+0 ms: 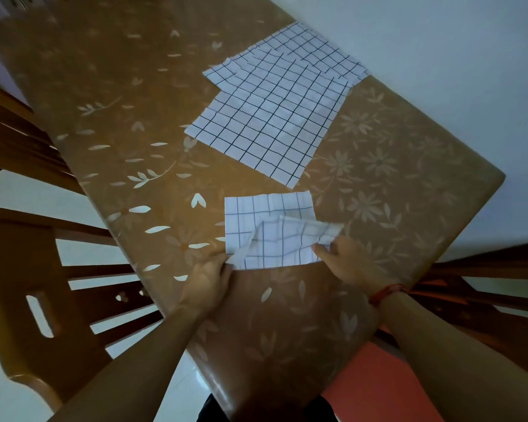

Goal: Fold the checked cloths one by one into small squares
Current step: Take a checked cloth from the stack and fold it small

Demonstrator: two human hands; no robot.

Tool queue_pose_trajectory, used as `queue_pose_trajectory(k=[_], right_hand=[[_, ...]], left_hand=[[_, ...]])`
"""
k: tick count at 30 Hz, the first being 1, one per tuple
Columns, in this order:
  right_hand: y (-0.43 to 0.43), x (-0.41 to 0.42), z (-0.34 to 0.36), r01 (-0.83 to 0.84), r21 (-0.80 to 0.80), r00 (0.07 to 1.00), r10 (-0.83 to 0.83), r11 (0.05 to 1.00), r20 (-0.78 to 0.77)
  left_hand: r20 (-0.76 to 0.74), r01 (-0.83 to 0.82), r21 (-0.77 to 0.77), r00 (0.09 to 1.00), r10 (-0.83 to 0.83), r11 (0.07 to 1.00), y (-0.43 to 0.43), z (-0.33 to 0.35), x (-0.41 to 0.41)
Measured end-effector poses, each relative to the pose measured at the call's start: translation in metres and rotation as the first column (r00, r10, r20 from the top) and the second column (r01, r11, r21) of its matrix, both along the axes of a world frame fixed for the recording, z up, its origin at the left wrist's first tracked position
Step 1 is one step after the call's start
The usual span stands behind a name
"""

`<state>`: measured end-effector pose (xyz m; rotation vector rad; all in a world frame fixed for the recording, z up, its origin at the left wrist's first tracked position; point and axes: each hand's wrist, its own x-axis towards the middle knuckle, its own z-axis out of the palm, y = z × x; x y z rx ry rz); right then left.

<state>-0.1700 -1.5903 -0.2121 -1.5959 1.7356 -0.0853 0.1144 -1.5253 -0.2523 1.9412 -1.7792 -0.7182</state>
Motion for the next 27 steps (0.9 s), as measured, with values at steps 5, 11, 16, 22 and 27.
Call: queue_pose_trajectory(k=[5,11,16,22,27], right_hand=[[-0.009,0.006,-0.001,0.098,-0.027,0.992,-0.095,0.995,0.079],[-0.009,-0.002,-0.011,0.114,0.048,0.99,-0.117,0.992,0.075],[-0.005,-0.006,-0.018,0.142,0.048,0.987,-0.145,0.989,0.063],[0.0,-0.004,-0.018,0.136,0.043,0.99,-0.137,0.99,0.022],[0.003,-0.003,-0.02,0.161,0.029,0.987,-0.162,0.986,0.007]], left_hand=[[0.013,-0.089,0.055,0.996,0.089,0.994,-0.012,-0.001,-0.001],[-0.039,-0.093,0.093,0.995,0.096,0.991,-0.014,-0.005,0.003],[-0.017,-0.104,0.107,0.994,0.107,0.989,-0.014,0.002,0.0],[0.03,-0.101,0.173,0.995,0.097,0.98,-0.009,-0.001,0.002],[0.058,-0.095,0.13,0.994,0.088,0.987,-0.012,-0.004,0.003]])
